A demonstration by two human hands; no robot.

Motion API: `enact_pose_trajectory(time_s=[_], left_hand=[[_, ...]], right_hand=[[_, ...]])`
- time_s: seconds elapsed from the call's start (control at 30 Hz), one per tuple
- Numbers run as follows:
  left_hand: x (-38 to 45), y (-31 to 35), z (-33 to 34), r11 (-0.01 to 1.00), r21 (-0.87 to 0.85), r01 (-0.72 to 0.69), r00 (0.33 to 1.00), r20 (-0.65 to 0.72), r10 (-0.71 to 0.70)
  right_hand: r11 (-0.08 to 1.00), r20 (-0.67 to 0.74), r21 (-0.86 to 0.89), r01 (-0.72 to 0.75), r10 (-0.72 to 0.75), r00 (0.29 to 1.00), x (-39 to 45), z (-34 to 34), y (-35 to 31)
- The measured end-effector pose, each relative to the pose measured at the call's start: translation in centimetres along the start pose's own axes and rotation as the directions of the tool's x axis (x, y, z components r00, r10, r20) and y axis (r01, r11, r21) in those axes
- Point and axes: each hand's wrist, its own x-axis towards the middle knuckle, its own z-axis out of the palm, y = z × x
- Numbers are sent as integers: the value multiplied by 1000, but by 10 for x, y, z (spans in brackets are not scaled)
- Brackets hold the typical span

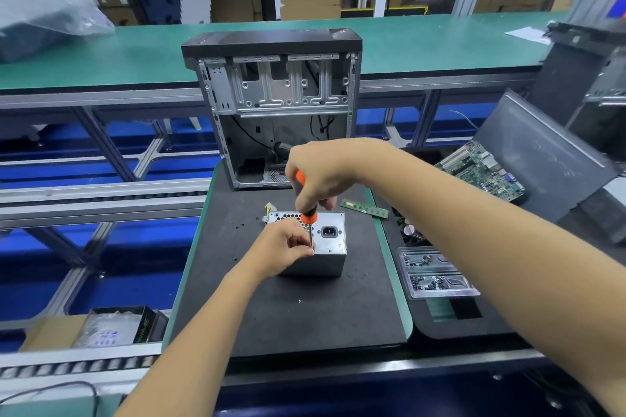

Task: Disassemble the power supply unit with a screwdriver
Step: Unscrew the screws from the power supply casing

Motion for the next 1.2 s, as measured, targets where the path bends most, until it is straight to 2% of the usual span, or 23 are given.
enact_pose_trajectory(time_s=[0.17, 0.33, 0.43, 0.57, 0.63, 0.8, 0.9, 1.07, 1.13, 1.2], left_hand=[[0, 1, -1, 1000, 7, 15, 1000, -12, -15], [2, 1, -2, 999, 46, 0, 1000, 18, -1], [2, 3, -4, 999, 42, -2, 1000, 25, 0], [4, 3, -10, 999, -30, 23, 996, 84, -20], [4, 2, -13, 999, -45, 27, 994, 103, -23], [7, 2, -12, 994, -83, 75, 989, 133, -64], [6, 1, -8, 996, -70, 57, 991, 122, -49], [1, 1, 0, 1000, 6, 16, 1000, 19, -16], [0, 1, 0, 1000, -6, 23, 999, 24, -22], [2, 1, -1, 999, -22, 37, 999, 28, -37]], right_hand=[[979, 72, -185, 88, -75, 995, -4, -6, 4], [978, 88, -174, 116, -102, 991, -4, -3, 3], [992, 34, -125, 21, -16, 999, -2, 1, 1], [981, -24, -183, -57, 53, 998, 3, 6, -1], [979, -25, -205, -11, 6, 1000, 1, 7, -4], [933, -29, -291, 211, -229, 973, -5, 2, -7], [930, 11, -258, 262, -268, 963, -4, 4, -9], [958, 91, -155, 241, -229, 969, -5, -2, -5], [970, 28, -138, 199, -197, 980, -5, -1, -5], [975, -70, -216, 58, -74, 995, -5, 3, -6]])
